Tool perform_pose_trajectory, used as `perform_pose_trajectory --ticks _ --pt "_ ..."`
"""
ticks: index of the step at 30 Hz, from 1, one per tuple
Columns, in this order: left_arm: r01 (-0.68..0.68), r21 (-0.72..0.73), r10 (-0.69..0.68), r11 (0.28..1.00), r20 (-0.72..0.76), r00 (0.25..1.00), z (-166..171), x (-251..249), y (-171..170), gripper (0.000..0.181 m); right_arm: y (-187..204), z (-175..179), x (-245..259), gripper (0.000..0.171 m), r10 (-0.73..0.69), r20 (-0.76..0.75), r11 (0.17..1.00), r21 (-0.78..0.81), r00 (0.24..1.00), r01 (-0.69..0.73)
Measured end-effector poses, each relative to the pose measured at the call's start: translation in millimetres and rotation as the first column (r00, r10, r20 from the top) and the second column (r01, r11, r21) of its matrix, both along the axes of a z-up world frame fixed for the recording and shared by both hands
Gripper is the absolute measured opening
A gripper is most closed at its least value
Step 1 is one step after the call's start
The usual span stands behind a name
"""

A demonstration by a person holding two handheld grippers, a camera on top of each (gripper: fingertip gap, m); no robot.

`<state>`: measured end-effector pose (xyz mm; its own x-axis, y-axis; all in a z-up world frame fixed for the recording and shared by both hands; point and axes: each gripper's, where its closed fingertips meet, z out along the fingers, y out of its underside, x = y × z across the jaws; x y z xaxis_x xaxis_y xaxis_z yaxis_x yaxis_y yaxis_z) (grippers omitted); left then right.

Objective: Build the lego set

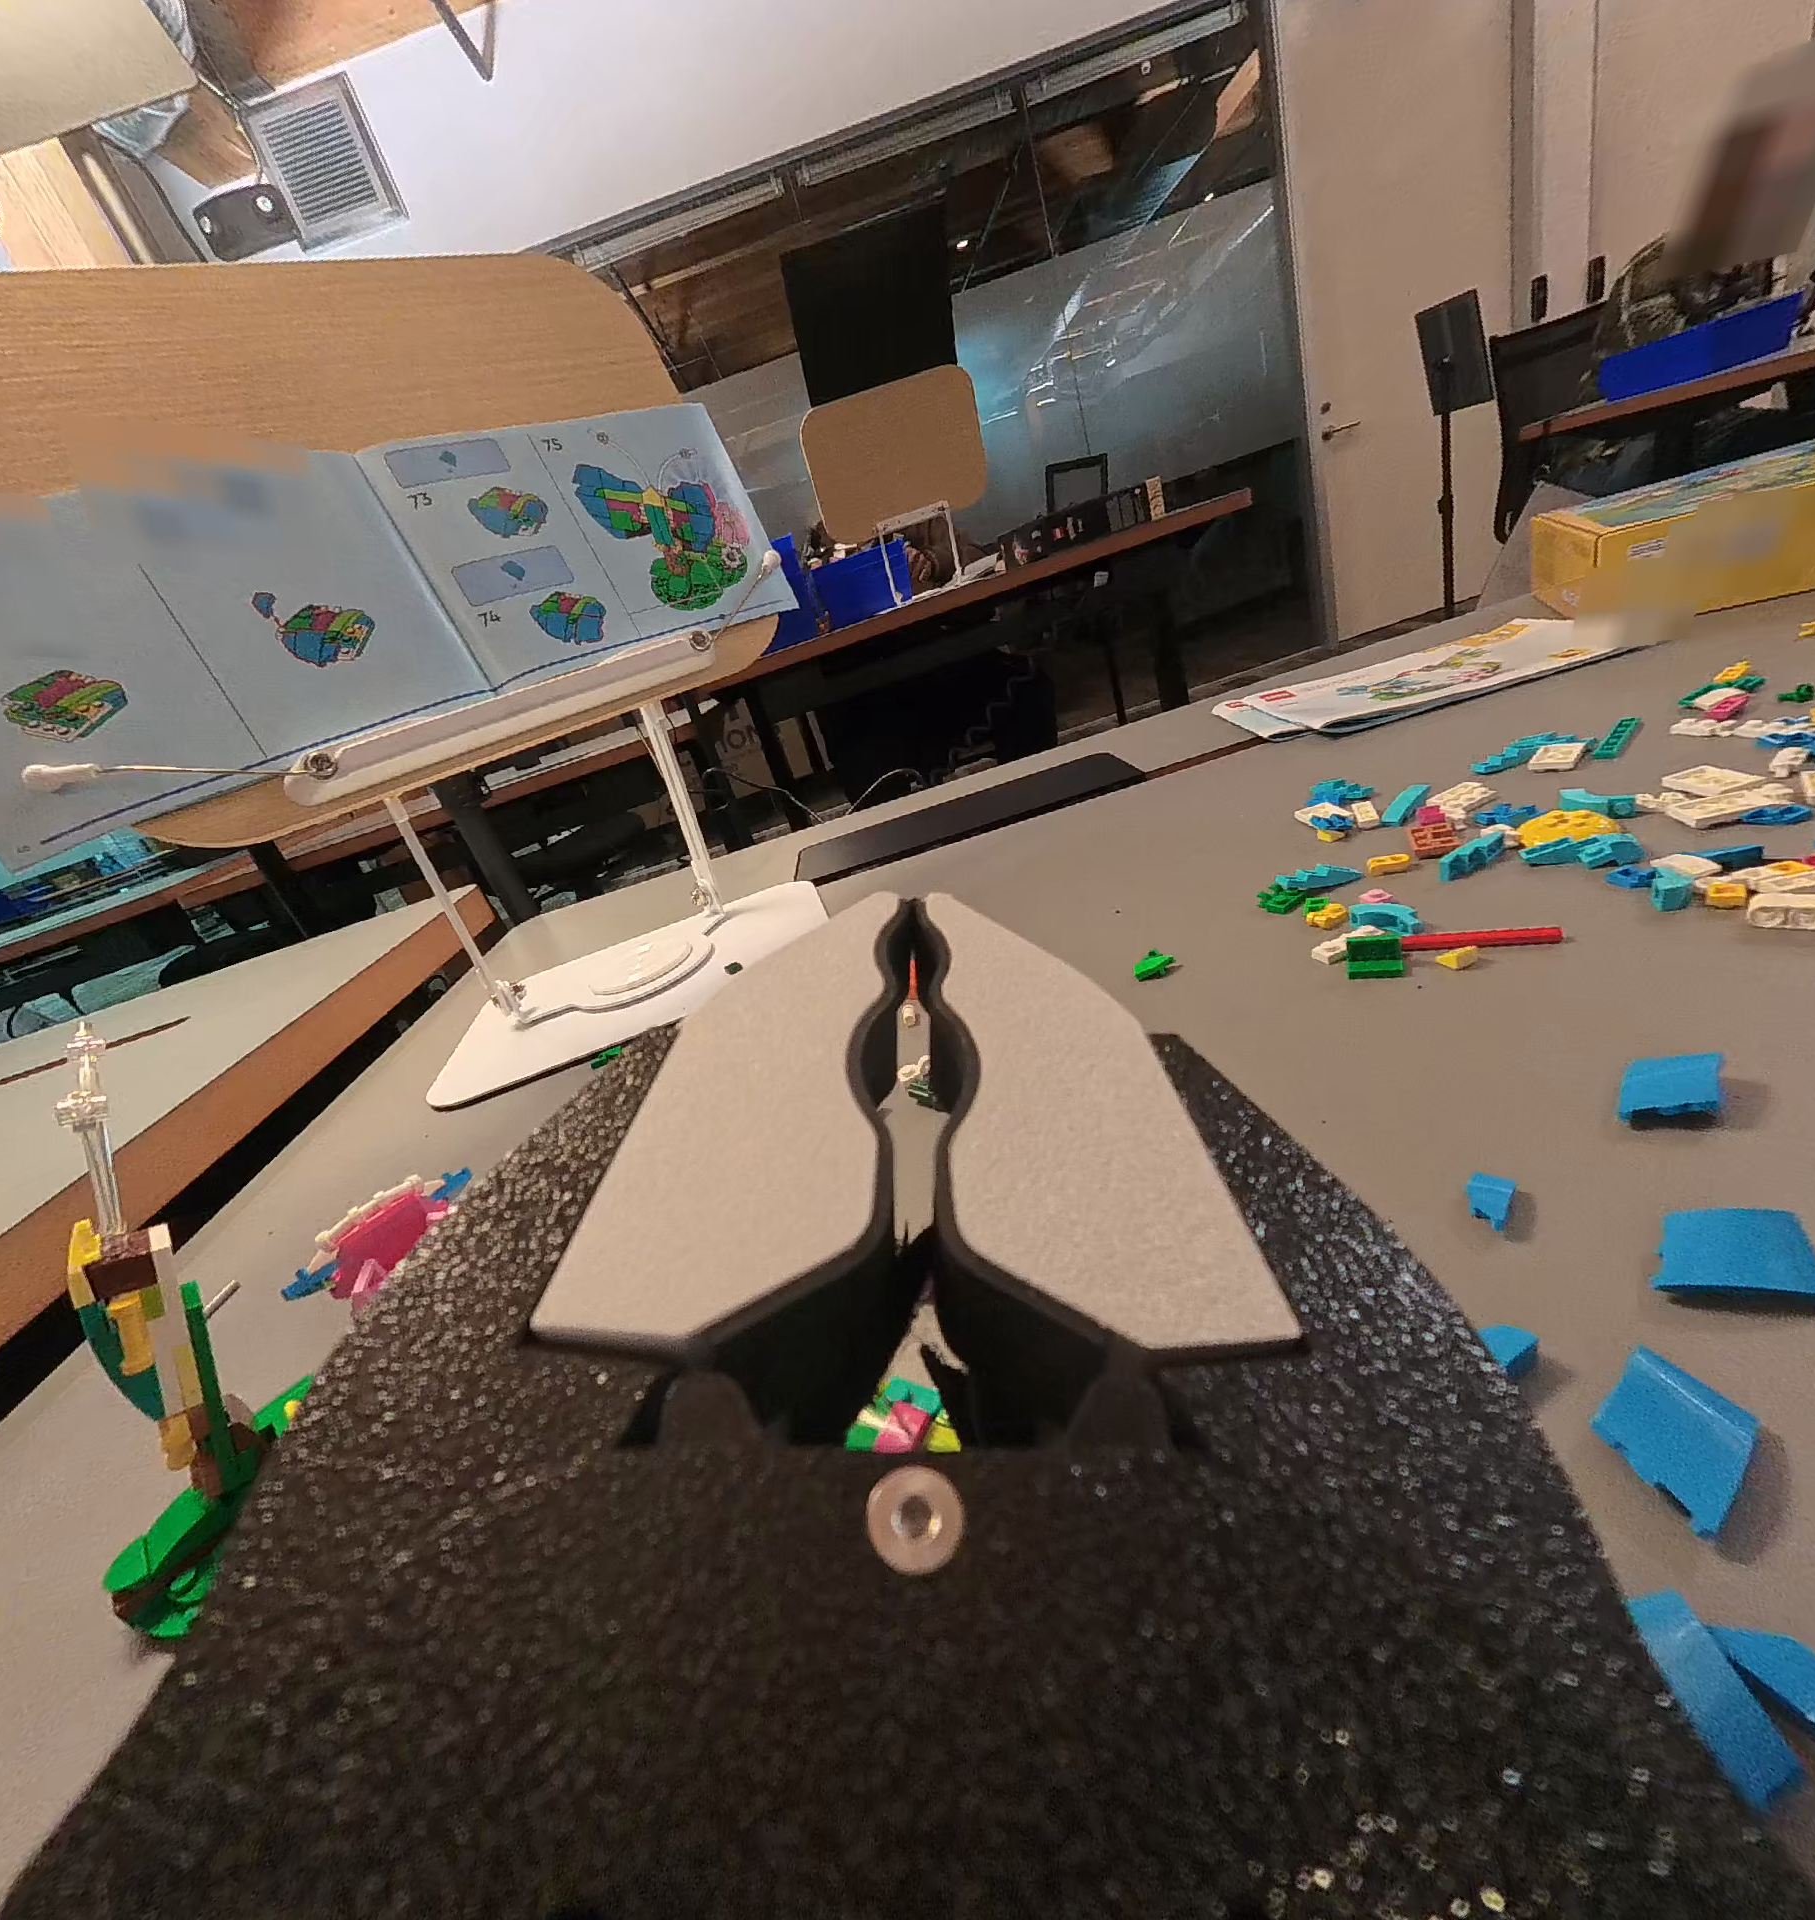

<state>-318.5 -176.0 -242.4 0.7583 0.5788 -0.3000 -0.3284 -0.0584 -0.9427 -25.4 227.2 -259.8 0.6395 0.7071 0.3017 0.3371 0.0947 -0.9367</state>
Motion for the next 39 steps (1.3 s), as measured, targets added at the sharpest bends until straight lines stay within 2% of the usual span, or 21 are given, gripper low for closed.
perform_pose_trajectory --ticks 7,18,33,37,39 --pt "0.002 0.003 -0.002 1.000 0.004 1.000 0 0 0 0.000 -2 16 -3 0.005 -0.039 -0.101 0.997 0.057 0.994 0.045" --pt "0.006 0.003 -0.006 1.000 0.005 1.000 0 0 0 0.000 -10 13 -18 0.004 -0.009 -0.053 0.994 0.108 0.999 0.015" --pt "0.010 -0.001 -0.010 1.000 0.004 1.000 0 1 1 0.000 -14 18 -21 0.003 0.014 -0.069 0.991 0.135 0.997 -0.004" --pt "0.011 -0.004 -0.011 1.000 0.003 1.000 -1 1 1 0.000 -25 17 -33 0.003 0.098 -0.045 0.984 0.154 0.994 -0.090" --pt "0.011 -0.004 -0.011 1.000 0.003 1.000 -1 1 1 0.000 -51 11 -51 0.003 0.287 -0.013 0.950 0.128 0.958 -0.283"
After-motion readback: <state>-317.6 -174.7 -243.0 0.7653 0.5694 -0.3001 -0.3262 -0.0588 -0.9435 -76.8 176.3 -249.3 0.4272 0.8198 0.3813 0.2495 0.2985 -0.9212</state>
